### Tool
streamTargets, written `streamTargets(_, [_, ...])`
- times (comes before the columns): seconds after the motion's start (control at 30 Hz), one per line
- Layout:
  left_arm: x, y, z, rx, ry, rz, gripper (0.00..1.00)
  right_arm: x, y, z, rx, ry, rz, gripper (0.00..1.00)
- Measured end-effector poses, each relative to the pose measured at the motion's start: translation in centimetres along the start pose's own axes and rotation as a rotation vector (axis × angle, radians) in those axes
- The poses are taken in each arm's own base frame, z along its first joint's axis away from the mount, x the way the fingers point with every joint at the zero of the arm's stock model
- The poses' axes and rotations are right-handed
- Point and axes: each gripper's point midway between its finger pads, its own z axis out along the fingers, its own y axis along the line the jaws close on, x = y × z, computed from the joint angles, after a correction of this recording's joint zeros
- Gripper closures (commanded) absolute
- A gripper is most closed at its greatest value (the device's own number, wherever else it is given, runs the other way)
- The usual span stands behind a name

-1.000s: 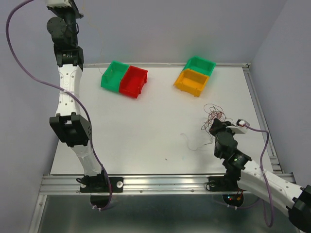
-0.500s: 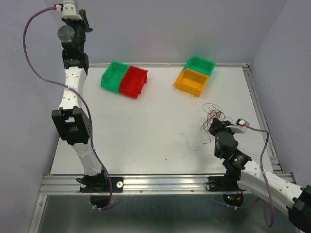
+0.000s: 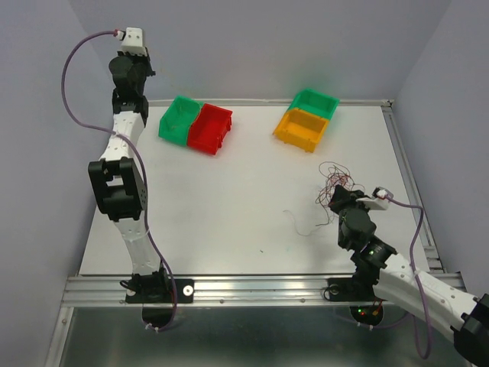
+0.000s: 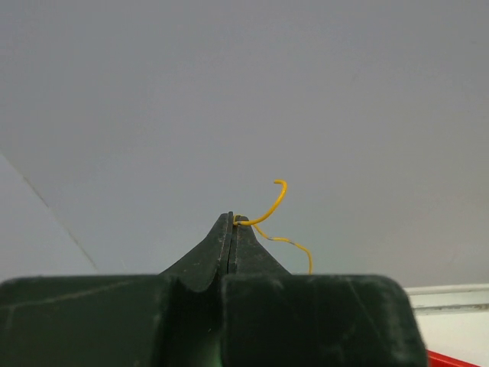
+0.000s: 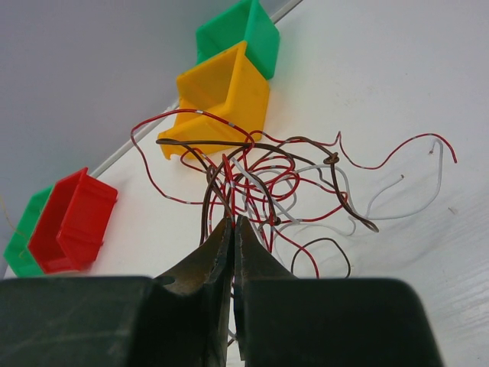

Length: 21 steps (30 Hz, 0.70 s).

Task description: Untangle the cables

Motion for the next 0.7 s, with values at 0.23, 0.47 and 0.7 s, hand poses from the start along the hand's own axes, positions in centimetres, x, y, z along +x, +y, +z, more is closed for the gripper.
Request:
streamTargets(0.23, [3.1, 2.8, 0.1, -0.168, 0.068, 0.087, 1.00, 0.1, 0.0, 0.0, -0.001, 0.003, -0.002, 0.99])
streamTargets(0.47, [8.0, 4.1, -2.2, -0.239, 0.149, 0.187, 1.00, 0.0, 0.0, 0.0, -0.002, 0.002, -0.004, 0.99])
streamTargets(0.7, [12.4, 5.4, -4.9, -0.352, 0.277, 0.286, 1.00, 0.0, 0.1, 0.0, -0.008, 0.003, 0.000, 1.00])
